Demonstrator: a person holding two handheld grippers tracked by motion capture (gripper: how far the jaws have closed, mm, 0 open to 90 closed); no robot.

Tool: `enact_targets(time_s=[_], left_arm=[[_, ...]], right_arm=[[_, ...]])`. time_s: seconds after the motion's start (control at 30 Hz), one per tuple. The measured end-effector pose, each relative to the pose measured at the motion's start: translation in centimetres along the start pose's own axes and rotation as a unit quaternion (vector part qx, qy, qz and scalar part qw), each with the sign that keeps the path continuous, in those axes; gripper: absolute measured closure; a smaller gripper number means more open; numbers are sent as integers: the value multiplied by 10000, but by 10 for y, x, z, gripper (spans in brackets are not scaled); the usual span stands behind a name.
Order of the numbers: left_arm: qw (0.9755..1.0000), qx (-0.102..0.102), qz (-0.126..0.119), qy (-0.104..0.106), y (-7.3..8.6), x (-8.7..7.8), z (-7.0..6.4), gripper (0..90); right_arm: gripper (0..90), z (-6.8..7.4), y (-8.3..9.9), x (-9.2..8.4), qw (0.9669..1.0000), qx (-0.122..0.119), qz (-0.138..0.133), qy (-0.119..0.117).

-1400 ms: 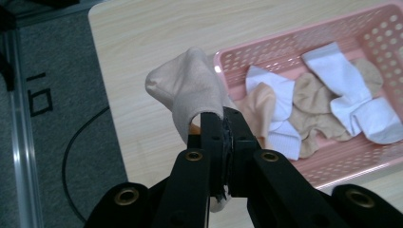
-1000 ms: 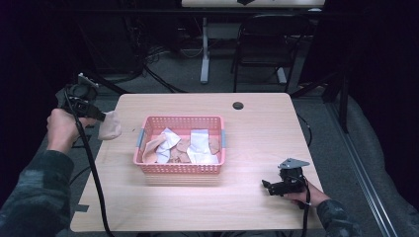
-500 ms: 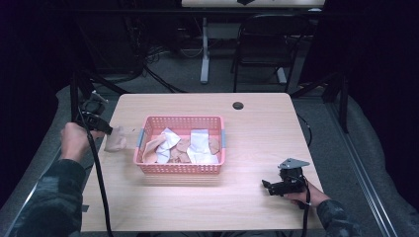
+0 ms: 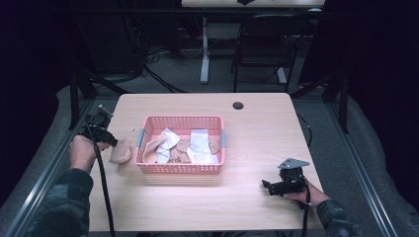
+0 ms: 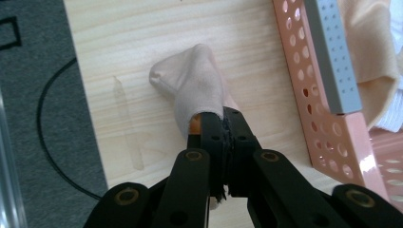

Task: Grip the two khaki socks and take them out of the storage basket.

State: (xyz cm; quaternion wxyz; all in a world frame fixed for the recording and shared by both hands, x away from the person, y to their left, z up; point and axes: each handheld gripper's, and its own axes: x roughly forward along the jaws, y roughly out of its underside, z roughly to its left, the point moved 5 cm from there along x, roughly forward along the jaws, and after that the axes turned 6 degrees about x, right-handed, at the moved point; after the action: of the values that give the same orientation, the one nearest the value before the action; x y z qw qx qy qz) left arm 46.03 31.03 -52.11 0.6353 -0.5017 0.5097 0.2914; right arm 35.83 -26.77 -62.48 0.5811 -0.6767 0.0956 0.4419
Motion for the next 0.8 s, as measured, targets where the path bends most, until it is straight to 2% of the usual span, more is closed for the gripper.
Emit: enact_targets(time_s=[0.07, 0.3, 0.4, 0.53, 0.57, 0.6, 0.67, 0.7, 0.8], left_arm=[[10000, 23, -16, 56, 3, 7, -1, 878], [9999, 25, -32, 137, 2, 16, -2, 866], [9998, 50, -37, 209, 2, 16, -2, 809], [9997, 42, 73, 223, 3, 16, -2, 611], [9995, 47, 165, 246, 4, 16, -2, 611], [9996, 43, 154, 220, 4, 16, -2, 510], [9997, 19, 73, 216, 4, 14, -2, 480], [9998, 22, 18, 196, 5, 11, -2, 413], [9998, 70, -72, 147, 5, 4, -4, 330]], right_arm=[[3, 0, 0, 0, 10000, -7, -20, 1], [2, 0, 0, 0, 10000, 0, -16, -7], [2, 0, 0, 1, 10000, 15, -46, -31], [1, 0, 0, 1, 10000, 1, -42, -30], [1, 0, 0, 1, 10000, -1, -39, -31], [1, 0, 0, 1, 10000, 0, -41, -33], [1, 0, 0, 1, 10000, 0, -42, -35], [1, 0, 0, 1, 10000, 8, -48, -22], [1, 0, 0, 1, 10000, 3, -42, -32]])
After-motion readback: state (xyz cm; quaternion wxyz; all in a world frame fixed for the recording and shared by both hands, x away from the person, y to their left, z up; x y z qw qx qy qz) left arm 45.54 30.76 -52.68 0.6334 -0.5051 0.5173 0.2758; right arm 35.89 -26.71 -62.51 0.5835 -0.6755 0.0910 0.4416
